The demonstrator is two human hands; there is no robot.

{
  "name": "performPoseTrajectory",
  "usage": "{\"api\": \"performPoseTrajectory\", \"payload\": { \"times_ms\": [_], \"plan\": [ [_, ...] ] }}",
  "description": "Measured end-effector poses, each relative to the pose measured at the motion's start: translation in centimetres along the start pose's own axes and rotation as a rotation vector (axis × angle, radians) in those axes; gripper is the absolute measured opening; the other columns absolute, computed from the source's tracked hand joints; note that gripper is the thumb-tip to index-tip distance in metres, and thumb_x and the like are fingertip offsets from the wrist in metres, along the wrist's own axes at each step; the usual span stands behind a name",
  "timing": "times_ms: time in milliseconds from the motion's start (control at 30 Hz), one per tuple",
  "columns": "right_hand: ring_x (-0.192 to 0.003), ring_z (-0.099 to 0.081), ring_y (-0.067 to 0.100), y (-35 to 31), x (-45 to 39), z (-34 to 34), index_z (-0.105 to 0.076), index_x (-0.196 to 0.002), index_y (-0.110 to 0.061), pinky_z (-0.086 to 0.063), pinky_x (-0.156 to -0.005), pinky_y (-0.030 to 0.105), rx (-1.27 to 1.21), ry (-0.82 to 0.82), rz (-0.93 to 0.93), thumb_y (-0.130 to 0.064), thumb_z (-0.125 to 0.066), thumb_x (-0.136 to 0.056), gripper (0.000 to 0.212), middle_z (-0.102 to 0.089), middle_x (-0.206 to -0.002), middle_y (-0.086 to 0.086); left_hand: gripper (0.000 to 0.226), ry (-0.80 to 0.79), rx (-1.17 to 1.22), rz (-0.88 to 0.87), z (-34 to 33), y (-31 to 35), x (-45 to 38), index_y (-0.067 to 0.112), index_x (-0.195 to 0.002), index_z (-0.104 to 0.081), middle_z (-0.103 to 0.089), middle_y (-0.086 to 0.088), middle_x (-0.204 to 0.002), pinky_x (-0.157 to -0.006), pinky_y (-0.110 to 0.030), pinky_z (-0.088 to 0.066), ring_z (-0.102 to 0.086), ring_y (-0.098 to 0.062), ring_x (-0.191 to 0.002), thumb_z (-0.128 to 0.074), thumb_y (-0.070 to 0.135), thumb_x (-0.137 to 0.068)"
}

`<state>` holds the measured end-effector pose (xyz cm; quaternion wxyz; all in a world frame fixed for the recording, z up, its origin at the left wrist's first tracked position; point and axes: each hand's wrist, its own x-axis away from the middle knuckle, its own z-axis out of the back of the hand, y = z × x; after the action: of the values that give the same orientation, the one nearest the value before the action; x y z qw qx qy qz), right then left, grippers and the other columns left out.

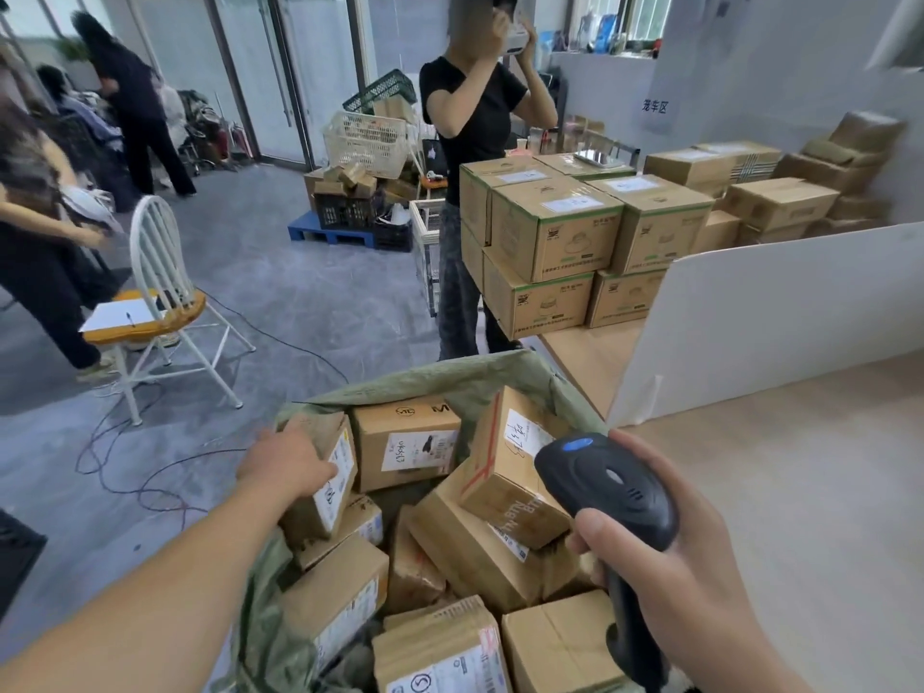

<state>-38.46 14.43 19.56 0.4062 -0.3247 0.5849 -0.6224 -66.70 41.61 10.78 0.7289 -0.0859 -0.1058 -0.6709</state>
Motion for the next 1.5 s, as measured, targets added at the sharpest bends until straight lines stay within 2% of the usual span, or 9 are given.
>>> {"api": "performPoseTrajectory", "payload": {
  "times_ms": [133,333,500,733,1067,1200,1267,1367,1500],
  "plan": [
    [-0.090,-0.077,0.026,0.0,-0.1,-0.7,-0.064,-0.125,-0.042,-0.060,-0.069,0.033,0.000,0.000,0.003,-0.046,-0.086,-0.045,0.083,-0.075,-0.113,-0.001,0.059,0.029,-0.106,0.014,-2.9,1.9,1.3,0.025,-0.133,-0.053,-0.041,-0.012,-0.132,-0.078,-0.038,-0.054,-0.056,-0.028,-0.105,-0.064,0.057,-0.085],
    [-0.085,-0.074,0.029,0.0,0.2,-0.7,-0.065,-0.122,-0.044,-0.057,-0.063,0.026,-0.015,0.015,-0.019,-0.048,-0.088,-0.043,0.083,-0.075,-0.106,0.010,0.065,0.081,-0.133,0.025,-4.8,0.4,0.5,0.020,-0.143,-0.038,-0.035,-0.014,-0.140,-0.099,-0.057,-0.046,-0.043,-0.039,-0.126,-0.060,0.052,-0.091],
    [-0.084,-0.074,0.026,-0.2,0.4,-0.4,-0.064,-0.123,-0.046,-0.058,-0.066,0.027,-0.017,0.015,-0.019,-0.046,-0.088,-0.042,0.084,-0.075,-0.104,0.011,0.083,0.121,-0.096,-0.020,-4.6,1.1,0.6,0.021,-0.147,-0.039,-0.037,-0.012,-0.149,-0.103,-0.054,-0.041,-0.037,-0.036,-0.134,-0.053,0.074,-0.084],
    [-0.080,-0.075,0.026,-1.4,1.2,-0.4,-0.068,-0.122,-0.036,-0.056,-0.058,0.021,-0.039,0.046,0.037,-0.039,-0.085,-0.034,0.089,-0.076,-0.104,0.012,0.084,0.160,-0.071,-0.117,-2.5,2.8,1.0,0.022,-0.145,-0.041,-0.037,-0.012,-0.150,-0.104,-0.052,-0.045,-0.035,-0.037,-0.137,-0.054,0.075,-0.082],
    [-0.080,-0.074,0.022,-2.7,4.5,3.4,-0.066,-0.118,-0.042,-0.057,-0.060,0.021,0.024,0.131,0.093,-0.045,-0.084,-0.037,0.083,-0.078,-0.105,-0.004,0.076,0.289,0.071,-0.455,2.9,13.7,6.1,0.023,-0.147,-0.037,-0.029,-0.006,-0.156,-0.106,-0.049,-0.043,-0.025,-0.032,-0.145,-0.053,0.068,-0.088],
    [-0.087,-0.077,0.021,-3.9,7.6,6.1,-0.069,-0.108,-0.055,-0.059,-0.068,0.021,0.020,0.195,0.159,-0.060,-0.094,-0.026,0.086,-0.078,-0.108,-0.008,0.087,0.432,0.136,-0.625,6.4,18.6,10.9,0.022,-0.156,-0.020,-0.013,-0.005,-0.165,-0.116,-0.051,-0.034,-0.008,-0.033,-0.153,-0.054,0.067,-0.090],
    [-0.080,-0.077,0.017,-4.1,9.5,7.8,-0.068,-0.103,-0.060,-0.057,-0.064,0.020,-0.012,0.237,0.170,-0.053,-0.093,-0.031,0.076,-0.079,-0.104,-0.005,0.091,0.539,0.194,-0.701,8.5,20.9,14.2,0.022,-0.159,-0.012,-0.004,-0.004,-0.168,-0.120,-0.053,-0.028,-0.002,-0.032,-0.155,-0.054,0.066,-0.091],
    [-0.081,-0.077,0.020,-3.5,13.0,10.7,-0.067,-0.112,-0.055,-0.057,-0.062,0.024,-0.045,0.307,0.162,-0.043,-0.087,-0.045,0.071,-0.078,-0.105,0.002,0.092,0.651,0.284,-0.805,10.8,23.9,19.4,0.020,-0.160,-0.010,-0.001,-0.005,-0.169,-0.122,-0.055,-0.021,0.000,-0.032,-0.156,-0.055,0.064,-0.092],
    [-0.088,-0.078,0.026,-3.1,19.1,15.3,-0.064,-0.123,-0.040,-0.057,-0.062,0.024,-0.063,0.414,0.160,-0.040,-0.087,-0.048,0.079,-0.078,-0.109,0.004,0.089,0.581,0.224,-0.954,10.1,27.1,27.2,0.019,-0.159,-0.016,-0.017,-0.004,-0.167,-0.120,-0.052,-0.025,-0.009,-0.030,-0.155,-0.052,0.065,-0.093]
  ]
}}
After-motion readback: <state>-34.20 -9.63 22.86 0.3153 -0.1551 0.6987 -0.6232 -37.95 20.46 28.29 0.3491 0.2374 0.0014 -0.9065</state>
